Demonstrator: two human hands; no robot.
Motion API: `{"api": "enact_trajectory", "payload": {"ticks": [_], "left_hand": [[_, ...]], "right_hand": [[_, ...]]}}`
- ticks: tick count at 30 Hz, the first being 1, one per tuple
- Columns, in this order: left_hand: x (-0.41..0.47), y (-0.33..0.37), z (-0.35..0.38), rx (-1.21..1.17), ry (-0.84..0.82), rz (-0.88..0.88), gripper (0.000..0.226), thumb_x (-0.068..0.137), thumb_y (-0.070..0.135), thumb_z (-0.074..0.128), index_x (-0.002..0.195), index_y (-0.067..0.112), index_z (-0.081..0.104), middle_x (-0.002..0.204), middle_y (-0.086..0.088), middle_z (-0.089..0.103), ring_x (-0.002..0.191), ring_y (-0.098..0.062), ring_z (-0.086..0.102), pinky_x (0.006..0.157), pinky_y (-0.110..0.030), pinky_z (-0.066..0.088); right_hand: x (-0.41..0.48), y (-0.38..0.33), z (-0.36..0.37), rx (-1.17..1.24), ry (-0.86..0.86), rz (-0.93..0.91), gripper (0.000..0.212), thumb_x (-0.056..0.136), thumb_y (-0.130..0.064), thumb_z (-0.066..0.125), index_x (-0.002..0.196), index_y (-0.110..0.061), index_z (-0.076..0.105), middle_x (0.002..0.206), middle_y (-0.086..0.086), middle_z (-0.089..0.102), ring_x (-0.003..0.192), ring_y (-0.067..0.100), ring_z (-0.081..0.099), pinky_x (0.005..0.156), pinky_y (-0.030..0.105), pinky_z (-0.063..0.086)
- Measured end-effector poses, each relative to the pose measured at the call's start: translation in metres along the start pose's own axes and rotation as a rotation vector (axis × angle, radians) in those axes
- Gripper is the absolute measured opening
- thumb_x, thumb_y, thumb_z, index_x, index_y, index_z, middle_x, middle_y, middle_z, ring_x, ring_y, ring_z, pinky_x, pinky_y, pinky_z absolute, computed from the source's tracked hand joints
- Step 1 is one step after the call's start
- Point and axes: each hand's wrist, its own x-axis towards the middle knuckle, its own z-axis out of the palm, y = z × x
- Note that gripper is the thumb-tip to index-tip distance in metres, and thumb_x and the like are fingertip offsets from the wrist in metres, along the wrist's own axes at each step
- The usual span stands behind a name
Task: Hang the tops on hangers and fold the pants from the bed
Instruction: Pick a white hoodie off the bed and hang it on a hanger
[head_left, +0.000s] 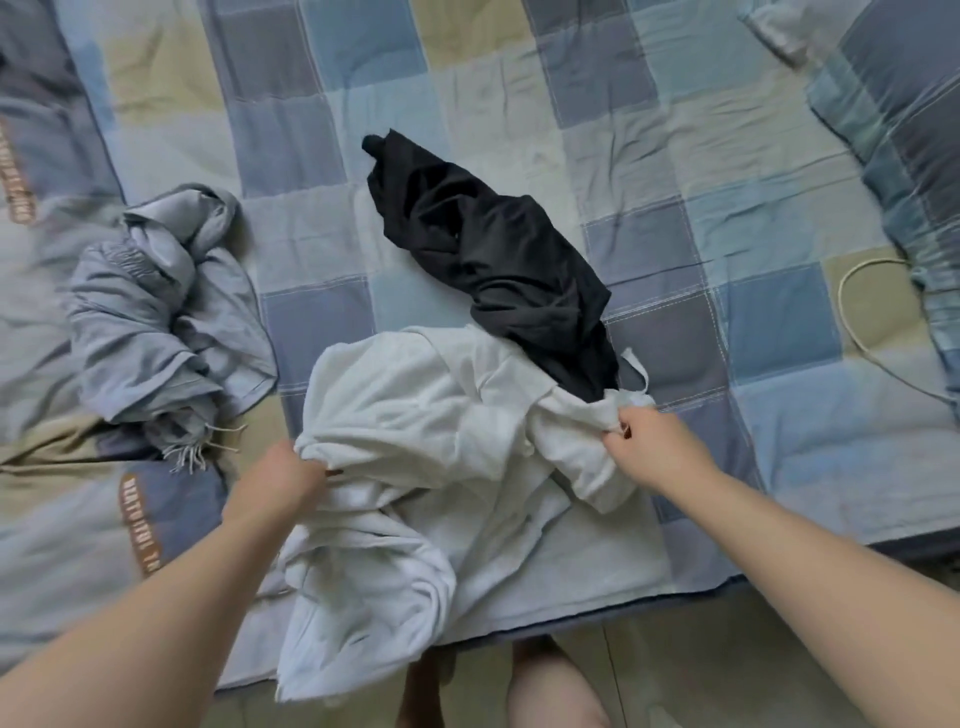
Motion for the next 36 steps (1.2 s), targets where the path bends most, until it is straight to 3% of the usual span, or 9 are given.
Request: {"api": "enact_trajectory", "payload": {"ticks": [3,5,9,11,14,17,20,31,36], "left_hand": [[-0.011,0.017,-0.006,0.131,0.033,0.128,0.056,0.084,0.027,0.055,0.137,0.02,0.041,0.138,-0.02,0.051,0.12,-0.041,0.051,0.1,-0.048,0.043],[-0.021,0.04,-0.007,0.274,0.123,0.347,0.089,0.078,0.035,0.064,0.154,0.032,0.016,0.16,-0.01,0.025,0.141,-0.037,0.029,0.112,-0.051,0.03],[-0.028,0.097,0.013,0.358,0.074,0.702,0.103,0.069,0.061,0.069,0.152,0.044,0.011,0.168,-0.001,0.005,0.152,-0.03,0.011,0.117,-0.053,0.017],[-0.035,0.121,0.03,0.328,-0.062,0.612,0.106,0.061,0.085,0.057,0.15,0.044,0.018,0.167,0.0,0.009,0.151,-0.033,0.014,0.113,-0.059,0.019],[-0.042,0.141,0.054,0.259,-0.17,0.368,0.116,0.06,0.099,0.041,0.155,0.034,0.024,0.167,0.002,0.011,0.151,-0.036,0.015,0.111,-0.064,0.02],[-0.046,0.14,0.072,0.417,-0.017,0.313,0.073,0.084,0.072,0.049,0.138,0.023,0.043,0.147,-0.004,0.046,0.137,-0.033,0.033,0.104,-0.059,0.027],[-0.049,0.124,0.081,0.485,0.017,0.364,0.03,0.094,0.03,0.047,0.123,0.024,0.048,0.126,-0.001,0.061,0.127,-0.03,0.041,0.102,-0.05,0.03],[-0.051,0.069,0.069,0.04,-0.107,0.463,0.021,0.082,0.009,0.044,0.084,0.018,0.063,0.082,0.007,0.049,0.085,-0.024,0.052,0.072,-0.034,0.034],[-0.088,0.054,0.027,-0.751,-0.228,0.02,0.023,0.085,0.002,0.039,0.077,0.007,0.06,0.08,-0.01,0.06,0.073,-0.024,0.053,0.065,-0.029,0.041]], "right_hand": [[-0.002,-0.008,-0.004,0.039,0.208,-0.125,0.069,0.087,-0.036,0.064,0.147,-0.031,0.032,0.148,0.004,0.034,0.131,0.033,0.037,0.103,0.046,0.041],[0.002,-0.025,-0.01,-0.024,0.298,-0.336,0.089,0.084,-0.038,0.069,0.156,-0.038,0.016,0.157,0.0,0.022,0.14,0.028,0.024,0.11,0.047,0.032],[0.023,-0.061,-0.003,-0.372,0.128,-0.459,0.078,0.086,-0.045,0.067,0.15,-0.047,0.023,0.166,0.002,-0.002,0.151,0.029,0.001,0.117,0.05,0.018],[0.031,-0.07,0.008,-0.44,0.041,-0.379,0.071,0.088,-0.047,0.064,0.148,-0.046,0.026,0.166,0.003,-0.009,0.152,0.031,-0.003,0.117,0.053,0.02],[0.039,-0.073,0.019,-0.395,0.088,-0.321,0.039,0.095,-0.043,0.056,0.132,-0.033,0.048,0.163,0.006,0.01,0.145,0.032,0.016,0.107,0.05,0.031],[0.046,-0.079,0.023,-0.373,0.206,-0.327,0.032,0.096,-0.036,0.056,0.126,-0.028,0.051,0.147,0.006,0.031,0.127,0.032,0.037,0.098,0.046,0.037],[0.049,-0.075,0.026,-0.413,0.207,-0.392,0.056,0.093,-0.02,0.06,0.142,-0.033,0.036,0.144,0.007,0.031,0.122,0.031,0.041,0.096,0.043,0.038],[0.044,-0.083,0.037,-0.29,0.365,-0.358,0.018,0.103,-0.026,0.047,0.113,-0.016,0.058,0.116,0.006,0.049,0.1,0.027,0.053,0.087,0.039,0.033],[0.011,-0.078,0.019,-0.247,0.314,-0.426,0.02,0.099,-0.032,0.054,0.117,-0.023,0.057,0.109,-0.002,0.057,0.106,0.024,0.054,0.096,0.038,0.031]]}}
